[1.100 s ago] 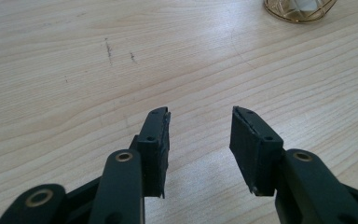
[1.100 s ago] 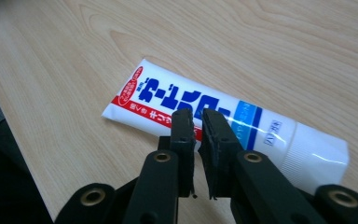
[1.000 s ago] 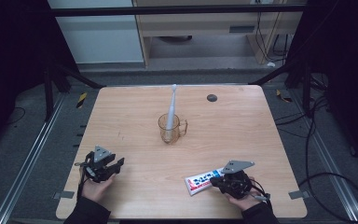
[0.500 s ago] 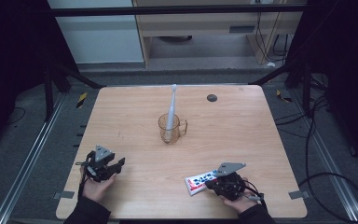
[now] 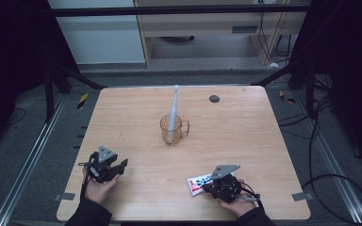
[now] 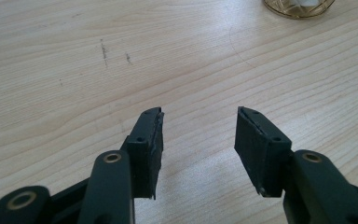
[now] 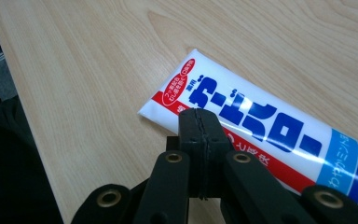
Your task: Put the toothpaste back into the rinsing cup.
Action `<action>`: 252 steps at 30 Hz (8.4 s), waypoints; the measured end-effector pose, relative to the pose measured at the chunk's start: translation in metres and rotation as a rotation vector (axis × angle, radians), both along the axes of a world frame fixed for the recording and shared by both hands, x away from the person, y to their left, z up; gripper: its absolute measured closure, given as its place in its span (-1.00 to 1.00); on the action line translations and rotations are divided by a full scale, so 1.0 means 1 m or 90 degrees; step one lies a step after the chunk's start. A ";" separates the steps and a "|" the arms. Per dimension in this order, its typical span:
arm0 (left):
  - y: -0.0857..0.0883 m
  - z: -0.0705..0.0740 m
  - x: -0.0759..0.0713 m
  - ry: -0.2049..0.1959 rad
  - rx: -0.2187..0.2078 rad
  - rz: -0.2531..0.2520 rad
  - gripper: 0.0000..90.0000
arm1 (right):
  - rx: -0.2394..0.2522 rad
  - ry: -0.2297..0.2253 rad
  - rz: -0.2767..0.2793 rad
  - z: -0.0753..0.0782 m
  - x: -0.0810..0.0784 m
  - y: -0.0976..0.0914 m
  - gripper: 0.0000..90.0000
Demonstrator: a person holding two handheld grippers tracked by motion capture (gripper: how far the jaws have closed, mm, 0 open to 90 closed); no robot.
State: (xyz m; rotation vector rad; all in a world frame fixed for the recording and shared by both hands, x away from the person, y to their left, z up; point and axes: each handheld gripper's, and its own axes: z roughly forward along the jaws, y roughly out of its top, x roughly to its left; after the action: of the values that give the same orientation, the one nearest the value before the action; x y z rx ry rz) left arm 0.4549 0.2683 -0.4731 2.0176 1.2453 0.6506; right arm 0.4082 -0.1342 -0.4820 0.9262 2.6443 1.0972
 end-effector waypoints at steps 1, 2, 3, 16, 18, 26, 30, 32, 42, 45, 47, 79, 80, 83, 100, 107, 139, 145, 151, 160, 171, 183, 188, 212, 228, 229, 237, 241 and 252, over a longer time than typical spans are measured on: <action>0.000 0.000 0.000 0.000 0.000 0.000 0.13 | 0.000 0.001 -0.003 0.000 0.000 0.001 1.00; 0.000 0.000 0.000 0.001 0.001 0.000 0.13 | -0.001 -0.001 -0.003 -0.001 0.001 0.001 1.00; 0.000 0.000 0.000 0.001 0.001 -0.001 0.13 | -0.001 -0.001 -0.002 -0.001 0.002 0.002 1.00; -0.001 -0.001 0.002 0.001 0.001 0.001 0.14 | -0.018 -0.022 -0.061 -0.003 0.014 0.011 1.00; -0.001 -0.001 0.002 0.001 0.001 0.000 0.14 | -0.021 -0.023 -0.070 -0.004 0.015 0.011 1.00; -0.001 -0.001 0.002 0.004 0.000 -0.001 0.15 | 0.023 -0.064 -0.119 0.012 0.018 -0.009 1.00; -0.001 0.000 0.002 0.006 0.000 0.000 0.15 | 0.027 -0.090 -0.187 0.020 0.024 -0.034 1.00; -0.001 0.000 0.002 0.006 0.002 0.001 0.15 | 0.015 -0.099 -0.210 0.019 0.027 -0.045 1.00; -0.001 0.000 0.002 0.007 0.001 0.002 0.13 | -0.036 -0.076 -0.235 0.010 0.034 -0.070 1.00; 0.000 0.000 0.002 0.006 0.000 0.002 0.13 | -0.042 -0.069 -0.225 0.008 0.033 -0.069 1.00; 0.000 0.000 0.002 0.006 0.000 0.002 0.13 | -0.046 -0.065 -0.221 0.007 0.033 -0.067 1.00; 0.005 0.002 -0.001 0.002 -0.006 0.006 0.07 | -0.048 -0.024 -0.161 0.002 0.005 -0.054 1.00; 0.005 0.002 -0.001 0.001 -0.007 0.007 0.07 | -0.047 -0.023 -0.160 0.002 0.005 -0.054 1.00; 0.005 0.003 -0.002 0.000 -0.007 0.007 0.06 | -0.043 -0.021 -0.159 0.002 0.002 -0.052 1.00; 0.007 0.002 -0.001 0.001 -0.005 0.010 0.04 | -0.031 -0.044 -0.205 0.016 0.007 -0.057 0.92; 0.007 0.002 -0.001 0.001 -0.005 0.010 0.03 | -0.025 -0.057 -0.210 0.029 0.013 -0.051 0.72; 0.006 0.002 0.000 0.004 -0.001 0.006 -0.04 | -0.081 0.008 -0.189 0.030 0.041 0.012 -0.18; 0.006 0.002 0.000 0.002 -0.003 0.004 -0.05 | -0.092 0.021 -0.201 0.024 0.049 0.019 -0.25; 0.006 0.002 0.000 0.002 -0.002 0.004 -0.06 | -0.102 0.032 -0.198 0.017 0.053 0.022 -0.26; 0.005 0.001 0.000 0.007 0.000 0.002 -0.08 | -0.115 0.056 -0.202 0.007 0.058 0.024 -0.27; 0.005 0.001 0.001 0.008 0.001 0.001 -0.08 | -0.132 0.071 -0.195 0.000 0.063 0.027 -0.19; 0.005 0.001 0.001 0.010 0.002 0.000 -0.08 | -0.149 0.074 -0.207 0.004 0.063 0.031 0.07; 0.005 0.001 0.001 0.012 0.003 0.001 -0.08 | -0.145 0.082 -0.213 0.010 0.062 0.029 0.34; 0.006 0.001 0.001 0.011 0.001 0.008 -0.09 | 0.063 -0.058 -0.229 0.075 0.059 0.015 0.52; 0.007 0.002 0.001 0.006 -0.008 0.011 -0.13 | 0.211 -0.177 -0.248 0.113 0.081 0.029 0.52; 0.007 0.002 0.001 0.006 -0.008 0.011 -0.13 | 0.218 -0.183 -0.252 0.115 0.083 0.029 0.52; 0.008 0.003 0.001 0.005 -0.010 0.010 -0.13 | 0.276 -0.228 -0.268 0.130 0.096 0.034 0.52; 0.009 0.003 0.000 0.001 -0.013 0.011 -0.13 | 0.299 -0.238 -0.272 0.133 0.105 0.036 0.52; 0.011 0.004 0.000 -0.001 -0.018 0.016 -0.14 | 0.334 -0.263 -0.278 0.134 0.124 0.053 0.52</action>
State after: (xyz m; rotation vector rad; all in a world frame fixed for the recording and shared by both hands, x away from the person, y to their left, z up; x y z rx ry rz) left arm 0.4550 0.2797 -0.4695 1.9808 1.2732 0.6421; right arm 0.5323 -0.0811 -0.3480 1.1328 1.7456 1.6641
